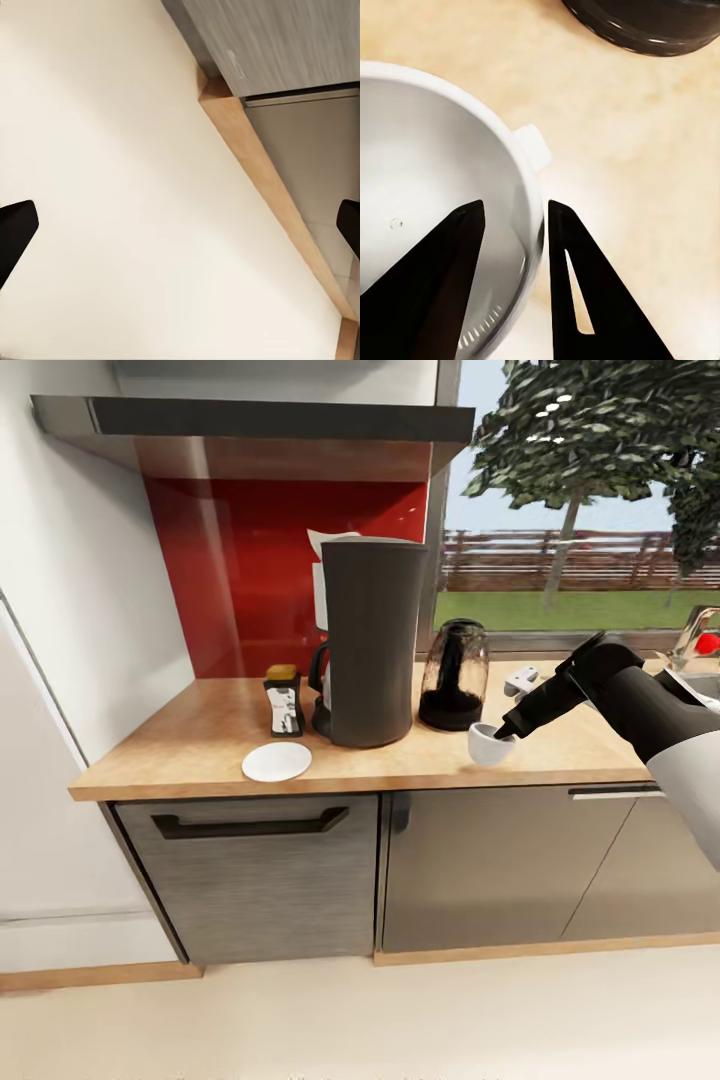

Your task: Set up a coffee station on the kitchen countertop: keep the coffee maker on the countertop, move the bottle of coffee from the kitchen shelf to the counter next to the coffee maker, place a paper coffee filter on top of the coffee maker, put the saucer next to the coffee maker with the coffee cup on the saucer, and place the electric kettle next to the coffee maker.

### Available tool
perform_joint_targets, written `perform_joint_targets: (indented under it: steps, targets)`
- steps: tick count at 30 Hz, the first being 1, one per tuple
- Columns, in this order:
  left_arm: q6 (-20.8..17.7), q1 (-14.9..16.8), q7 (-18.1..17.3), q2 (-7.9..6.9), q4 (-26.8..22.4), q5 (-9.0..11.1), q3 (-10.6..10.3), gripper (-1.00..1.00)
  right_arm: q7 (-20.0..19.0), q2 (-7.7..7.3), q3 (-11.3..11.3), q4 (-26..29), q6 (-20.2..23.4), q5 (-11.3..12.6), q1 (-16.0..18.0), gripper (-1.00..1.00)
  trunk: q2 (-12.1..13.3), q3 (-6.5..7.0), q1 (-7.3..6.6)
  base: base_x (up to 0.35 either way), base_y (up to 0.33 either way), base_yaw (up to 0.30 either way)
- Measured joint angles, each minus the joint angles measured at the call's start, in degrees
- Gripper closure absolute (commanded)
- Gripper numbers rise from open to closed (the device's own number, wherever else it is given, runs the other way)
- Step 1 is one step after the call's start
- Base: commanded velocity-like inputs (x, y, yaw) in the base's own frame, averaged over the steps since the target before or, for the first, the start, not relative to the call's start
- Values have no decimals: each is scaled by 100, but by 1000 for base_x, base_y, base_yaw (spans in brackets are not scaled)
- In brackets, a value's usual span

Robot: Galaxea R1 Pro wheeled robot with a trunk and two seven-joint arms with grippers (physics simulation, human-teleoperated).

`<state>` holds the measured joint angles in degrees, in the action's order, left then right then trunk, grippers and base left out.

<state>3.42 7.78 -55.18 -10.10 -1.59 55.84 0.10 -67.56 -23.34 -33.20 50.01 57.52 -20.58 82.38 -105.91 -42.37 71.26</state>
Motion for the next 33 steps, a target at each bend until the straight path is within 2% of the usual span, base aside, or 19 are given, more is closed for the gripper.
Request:
perform_joint_targets:
  steps: [23,33]
  targets:
    - [0,0,2,0,2,0,0,-100,0,0,9,-1,1,0,0,100,0,0,0,-5,1,0]
    - [0,0,1,0,-1,0,0,-100,1,0,9,0,0,0,0,100,0,0,0,-57,208,-2]
